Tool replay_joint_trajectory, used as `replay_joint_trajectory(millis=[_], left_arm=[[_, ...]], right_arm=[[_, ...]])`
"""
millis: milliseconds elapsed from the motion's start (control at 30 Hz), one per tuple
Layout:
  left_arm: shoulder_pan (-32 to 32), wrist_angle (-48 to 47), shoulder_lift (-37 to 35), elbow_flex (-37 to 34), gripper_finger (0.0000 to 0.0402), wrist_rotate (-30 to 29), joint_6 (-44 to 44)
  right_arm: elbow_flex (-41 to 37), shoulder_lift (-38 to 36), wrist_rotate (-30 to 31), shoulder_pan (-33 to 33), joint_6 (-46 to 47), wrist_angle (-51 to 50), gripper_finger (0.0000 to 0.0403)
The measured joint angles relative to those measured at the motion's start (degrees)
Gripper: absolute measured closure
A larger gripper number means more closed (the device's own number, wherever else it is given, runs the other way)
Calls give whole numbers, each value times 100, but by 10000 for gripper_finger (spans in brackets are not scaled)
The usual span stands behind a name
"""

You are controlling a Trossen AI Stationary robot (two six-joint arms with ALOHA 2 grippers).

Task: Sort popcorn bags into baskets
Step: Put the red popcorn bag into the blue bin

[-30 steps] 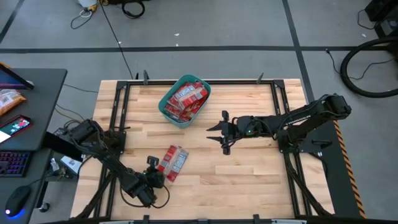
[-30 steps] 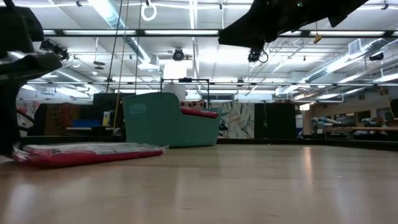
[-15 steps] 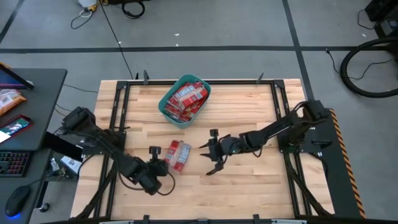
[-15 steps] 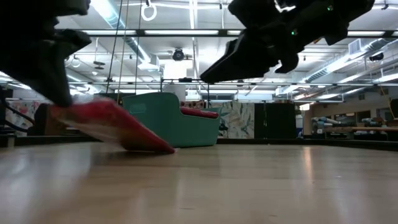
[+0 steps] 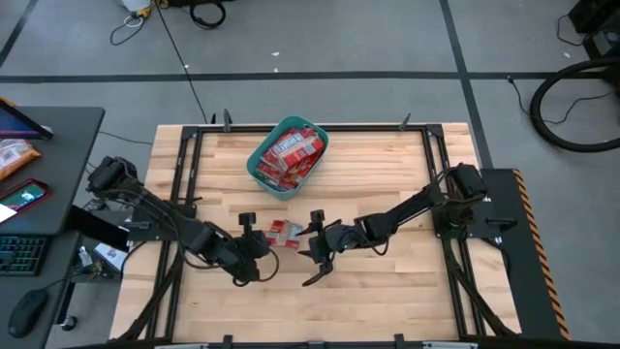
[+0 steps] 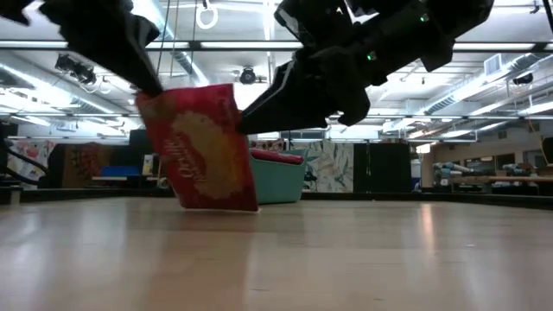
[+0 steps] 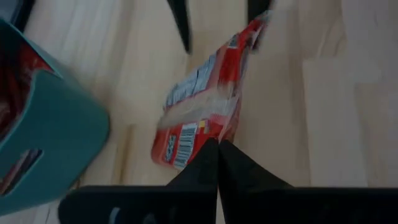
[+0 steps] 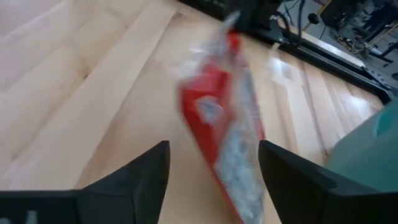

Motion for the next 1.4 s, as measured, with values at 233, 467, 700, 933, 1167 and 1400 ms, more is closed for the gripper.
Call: replay_joint_trajectory(millis=[233, 467, 700, 933, 1167, 1400], left_arm=[[172, 650, -11, 2, 399, 8, 673], [203, 702, -9, 2, 393, 106, 972], [178, 703, -7, 2, 341, 150, 901], [154, 618, -56, 7, 236, 160, 768], [154, 291, -148, 9, 176, 166, 468], [153, 185, -985, 9, 173, 139, 446]], right_arm=[[299, 227, 217, 14, 129, 87, 167], [294, 226, 197, 16, 170, 76, 281], [294, 219, 197, 16, 473, 11, 364], [294, 213, 500, -2, 567, -132, 353], [285, 76, 522, -6, 663, -163, 353], [283, -328, 831, -49, 796, -501, 363]])
